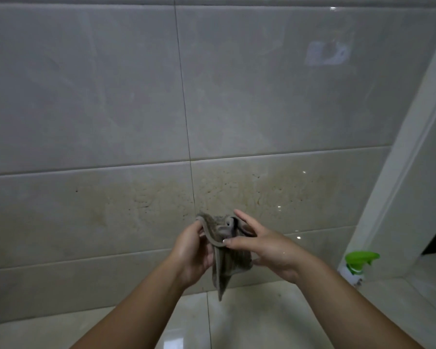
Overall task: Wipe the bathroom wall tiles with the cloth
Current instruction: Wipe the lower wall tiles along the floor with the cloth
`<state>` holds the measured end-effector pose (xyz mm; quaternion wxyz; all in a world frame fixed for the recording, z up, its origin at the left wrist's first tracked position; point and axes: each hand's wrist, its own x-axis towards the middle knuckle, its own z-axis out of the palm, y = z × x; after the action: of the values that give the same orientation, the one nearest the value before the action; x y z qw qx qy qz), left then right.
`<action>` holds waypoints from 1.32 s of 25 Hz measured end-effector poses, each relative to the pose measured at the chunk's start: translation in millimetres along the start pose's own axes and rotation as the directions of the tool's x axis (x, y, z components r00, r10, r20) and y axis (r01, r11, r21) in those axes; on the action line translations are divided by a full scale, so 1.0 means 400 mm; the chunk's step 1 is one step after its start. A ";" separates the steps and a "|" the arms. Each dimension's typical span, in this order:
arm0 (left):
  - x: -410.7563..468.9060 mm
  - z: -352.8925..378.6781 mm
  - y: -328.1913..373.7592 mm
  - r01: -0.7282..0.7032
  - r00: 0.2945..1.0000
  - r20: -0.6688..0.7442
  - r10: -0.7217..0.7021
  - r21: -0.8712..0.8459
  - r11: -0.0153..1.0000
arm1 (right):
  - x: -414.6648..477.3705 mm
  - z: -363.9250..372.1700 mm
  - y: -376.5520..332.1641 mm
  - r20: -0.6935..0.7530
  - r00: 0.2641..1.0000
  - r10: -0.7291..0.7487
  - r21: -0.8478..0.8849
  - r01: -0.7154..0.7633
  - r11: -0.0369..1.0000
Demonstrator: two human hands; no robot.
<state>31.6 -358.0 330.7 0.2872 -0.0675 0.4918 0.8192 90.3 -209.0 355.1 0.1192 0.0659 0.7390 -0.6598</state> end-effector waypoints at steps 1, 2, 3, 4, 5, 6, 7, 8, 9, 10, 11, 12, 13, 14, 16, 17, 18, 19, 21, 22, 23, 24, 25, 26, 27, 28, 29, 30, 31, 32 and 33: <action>-0.002 -0.002 0.000 0.003 1.000 -0.002 -0.003 0.041 0.999 | 0.009 0.010 0.003 -0.039 0.997 -0.063 -0.054 0.061 0.997; -0.003 -0.003 -0.001 -0.003 1.000 -0.017 0.005 0.099 0.995 | 0.021 0.017 0.007 -0.108 0.987 -0.119 -0.111 0.107 0.988; -0.002 -0.006 -0.003 -0.016 0.999 -0.029 0.022 0.171 0.985 | 0.031 0.019 0.009 -0.174 0.974 -0.148 -0.141 0.124 0.982; 0.000 -0.009 -0.004 -0.032 0.998 -0.043 0.043 0.247 0.968 | 0.039 0.019 0.009 -0.222 0.965 -0.141 -0.140 0.112 0.984; -0.001 -0.010 -0.004 -0.039 0.997 -0.049 0.058 0.311 0.949 | 0.049 0.016 0.009 -0.252 0.961 -0.113 -0.116 0.085 0.990; -0.003 -0.012 -0.004 -0.038 0.996 -0.067 0.067 0.356 0.934 | 0.060 0.010 0.008 -0.284 0.956 -0.068 -0.053 0.056 0.997; -0.004 -0.014 -0.003 -0.030 0.993 -0.093 0.071 0.379 0.925 | 0.073 0.000 0.008 -0.327 0.945 -0.012 0.082 0.042 0.996; -0.007 -0.017 -0.001 -0.016 0.991 -0.115 0.066 0.384 0.923 | 0.083 -0.011 0.004 -0.363 0.930 0.053 0.281 0.055 0.958; -0.009 -0.019 0.004 0.000 0.991 -0.125 0.050 0.373 0.928 | 0.089 -0.022 0.000 -0.371 0.921 0.115 0.505 0.096 0.858; -0.010 -0.020 0.008 0.014 0.993 -0.115 0.028 0.355 0.935 | 0.097 -0.034 0.004 -0.354 0.923 0.152 0.677 0.141 0.722; -0.012 -0.021 0.012 0.025 0.996 -0.094 0.007 0.332 0.943 | 0.104 -0.042 0.014 -0.328 0.929 0.174 0.760 0.150 0.632; -0.010 -0.024 0.015 0.036 0.997 -0.077 -0.012 0.313 0.949 | 0.106 -0.046 0.027 -0.288 0.935 0.207 0.767 0.096 0.635; -0.009 -0.026 0.017 0.045 0.998 -0.065 -0.026 0.303 0.952 | 0.101 -0.041 0.037 -0.244 0.938 0.245 0.707 -0.001 0.708; -0.007 -0.031 0.018 0.050 0.998 -0.056 -0.034 0.306 0.951 | 0.093 -0.029 0.041 -0.194 0.943 0.270 0.596 -0.105 0.796; -0.006 -0.038 0.017 0.057 0.998 -0.030 -0.050 0.345 0.937 | 0.078 0.002 0.040 -0.104 0.959 0.264 0.336 -0.216 0.917; -0.007 -0.038 0.016 0.062 0.998 -0.012 -0.062 0.366 0.929 | 0.072 0.017 0.035 -0.110 0.967 0.229 0.210 -0.202 0.957; -0.008 -0.036 0.013 0.070 0.997 0.007 -0.078 0.373 0.925 | 0.072 0.031 0.035 -0.153 0.971 0.182 0.083 -0.171 0.982; -0.011 -0.031 0.011 0.078 0.995 0.026 -0.094 0.372 0.925 | 0.077 0.041 0.039 -0.221 0.967 0.128 -0.024 -0.137 0.990; -0.015 -0.022 0.007 0.083 0.991 0.062 -0.115 0.383 0.920 | 0.089 0.053 0.052 -0.379 0.925 0.001 -0.184 -0.076 0.980; -0.016 -0.017 0.005 0.084 0.991 0.066 -0.120 0.399 0.913 | 0.094 0.056 0.057 -0.456 0.887 -0.071 -0.257 -0.055 0.965; -0.018 -0.014 0.003 0.083 0.990 0.067 -0.122 0.416 0.905 | 0.098 0.054 0.062 -0.502 0.856 -0.125 -0.319 -0.049 0.946; -0.017 -0.014 0.001 0.084 0.990 0.065 -0.123 0.428 0.900 | 0.096 0.051 0.063 -0.523 0.837 -0.162 -0.358 -0.043 0.933; -0.018 -0.014 -0.001 0.083 0.991 0.058 -0.120 0.432 0.898 | 0.092 0.047 0.062 -0.516 0.836 -0.187 -0.389 -0.034 0.921; -0.019 -0.016 -0.002 0.084 0.992 0.052 -0.119 0.435 0.896 | 0.092 0.042 0.067 -0.487 0.851 -0.197 -0.422 -0.031 0.906; -0.020 -0.020 -0.003 0.090 0.991 0.046 -0.124 0.446 0.891 | 0.090 0.036 0.070 -0.462 0.866 -0.191 -0.445 -0.040 0.895; -0.018 -0.025 -0.003 0.103 0.990 0.043 -0.137 0.456 0.884 | 0.094 0.028 0.078 -0.456 0.873 -0.171 -0.436 -0.052 0.898; -0.016 -0.030 -0.001 0.114 0.988 0.042 -0.150 0.463 0.879 | 0.095 0.019 0.082 -0.469 0.874 -0.129 -0.359 -0.055 0.932; -0.011 -0.036 0.001 0.112 0.989 0.039 -0.146 0.460 0.881 | 0.097 0.010 0.082 -0.473 0.880 -0.052 -0.208 -0.054 0.977; -0.009 -0.038 0.006 0.101 0.991 0.036 -0.130 0.443 0.891 | 0.099 0.001 0.080 -0.442 0.896 0.047 -0.004 -0.054 0.999; -0.006 -0.041 0.010 0.086 0.993 0.033 -0.110 0.419 0.904 | 0.100 -0.011 0.077 -0.376 0.916 0.137 0.199 -0.065 0.978; -0.003 -0.044 0.016 0.072 0.995 0.032 -0.092 0.387 0.919 | 0.097 -0.029 0.074 -0.297 0.933 0.205 0.369 -0.086 0.926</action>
<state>26.4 -375.5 327.2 0.3409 -0.0100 0.6328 0.6952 59.7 -196.4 317.5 0.0293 0.2510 0.6122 -0.7492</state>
